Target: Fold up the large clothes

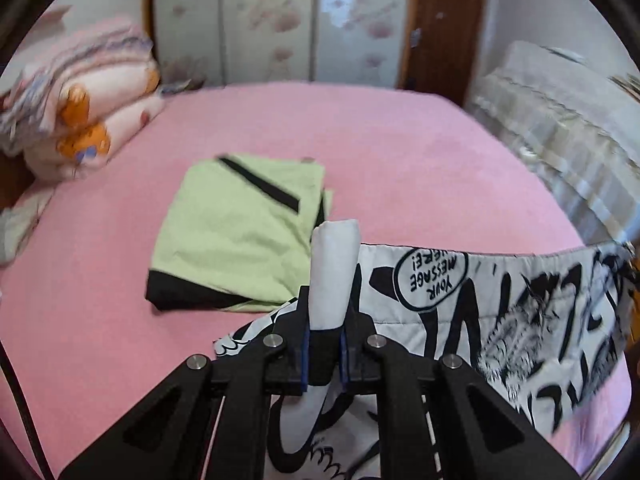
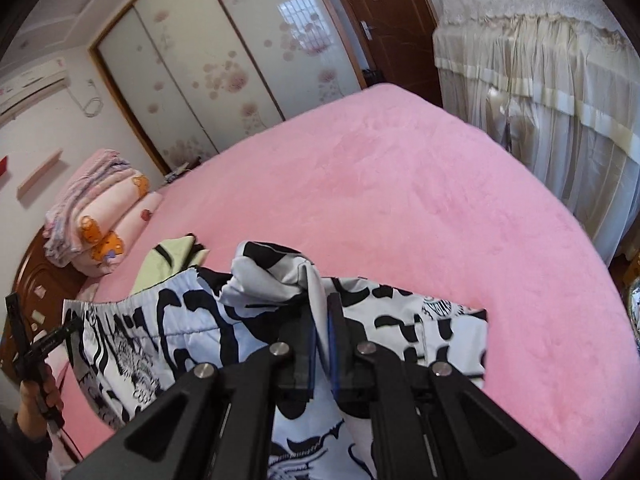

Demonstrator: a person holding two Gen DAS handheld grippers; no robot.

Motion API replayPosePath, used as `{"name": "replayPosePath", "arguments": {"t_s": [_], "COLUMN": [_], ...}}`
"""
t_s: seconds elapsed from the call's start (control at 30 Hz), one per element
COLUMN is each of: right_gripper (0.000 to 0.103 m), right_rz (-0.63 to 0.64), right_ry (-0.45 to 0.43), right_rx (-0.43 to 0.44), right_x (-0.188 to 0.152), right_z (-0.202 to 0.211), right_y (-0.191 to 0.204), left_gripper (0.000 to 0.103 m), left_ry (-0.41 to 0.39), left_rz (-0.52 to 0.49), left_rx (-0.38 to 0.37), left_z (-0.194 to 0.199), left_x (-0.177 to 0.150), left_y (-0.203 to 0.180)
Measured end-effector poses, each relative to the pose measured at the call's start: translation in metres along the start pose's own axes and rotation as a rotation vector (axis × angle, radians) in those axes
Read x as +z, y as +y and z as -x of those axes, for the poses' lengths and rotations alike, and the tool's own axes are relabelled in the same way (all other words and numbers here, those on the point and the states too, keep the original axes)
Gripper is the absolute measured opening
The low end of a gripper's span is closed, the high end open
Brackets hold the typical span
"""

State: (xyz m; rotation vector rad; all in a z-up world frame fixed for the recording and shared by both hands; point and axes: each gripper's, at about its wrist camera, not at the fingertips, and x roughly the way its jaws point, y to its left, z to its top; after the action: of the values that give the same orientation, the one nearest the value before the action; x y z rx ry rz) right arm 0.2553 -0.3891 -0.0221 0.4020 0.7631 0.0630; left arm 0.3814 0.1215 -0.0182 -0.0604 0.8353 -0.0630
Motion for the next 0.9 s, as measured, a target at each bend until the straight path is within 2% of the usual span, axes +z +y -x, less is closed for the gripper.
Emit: {"name": "replayPosePath", "arguments": {"t_s": [0.17, 0.37, 0.47, 0.67, 0.73, 0.8, 0.87, 0.9], "right_gripper": [0.004, 0.004, 0.004, 0.008, 0.015, 0.019, 0.021, 0.028], "right_rz": [-0.033, -0.08, -0.092, -0.059, -0.059, -0.075, -0.06, -0.034], "right_ry": [0.078, 0.251, 0.265, 0.258, 0.272, 0.274, 0.196, 0.146], "right_rx": [-0.089, -0.216, -0.235, -0.229, -0.23, -0.216, -0.188, -0.196], "right_x": [0.005, -0.022, -0.036, -0.043, -0.04, -0.035, -0.03, -0.029], "right_z": [-0.076, -0.164, -0.181, -0.183, -0.176, -0.162, -0.135, -0.121], "right_y": [-0.01, -0.046, -0.054, -0.057, -0.052, -0.052, -0.043, -0.036], "left_gripper": [0.008, 0.008, 0.01, 0.019, 0.035, 0.041, 0.041, 0.041], "left_ry": [0.088, 0.178, 0.172, 0.145, 0.16, 0.172, 0.141, 0.108], "left_rz": [0.057, 0.008, -0.025, 0.04, 0.068, 0.106, 0.136, 0.148], "left_rx": [0.056, 0.109, 0.112, 0.022, 0.02, 0.035, 0.039, 0.039], "left_z": [-0.083, -0.164, -0.186, -0.191, -0.184, -0.172, -0.151, -0.138], "left_x": [0.0, -0.02, -0.033, -0.045, -0.042, -0.039, -0.036, -0.035], "left_y": [0.0, -0.009, -0.013, 0.005, 0.011, 0.018, 0.022, 0.023]}}
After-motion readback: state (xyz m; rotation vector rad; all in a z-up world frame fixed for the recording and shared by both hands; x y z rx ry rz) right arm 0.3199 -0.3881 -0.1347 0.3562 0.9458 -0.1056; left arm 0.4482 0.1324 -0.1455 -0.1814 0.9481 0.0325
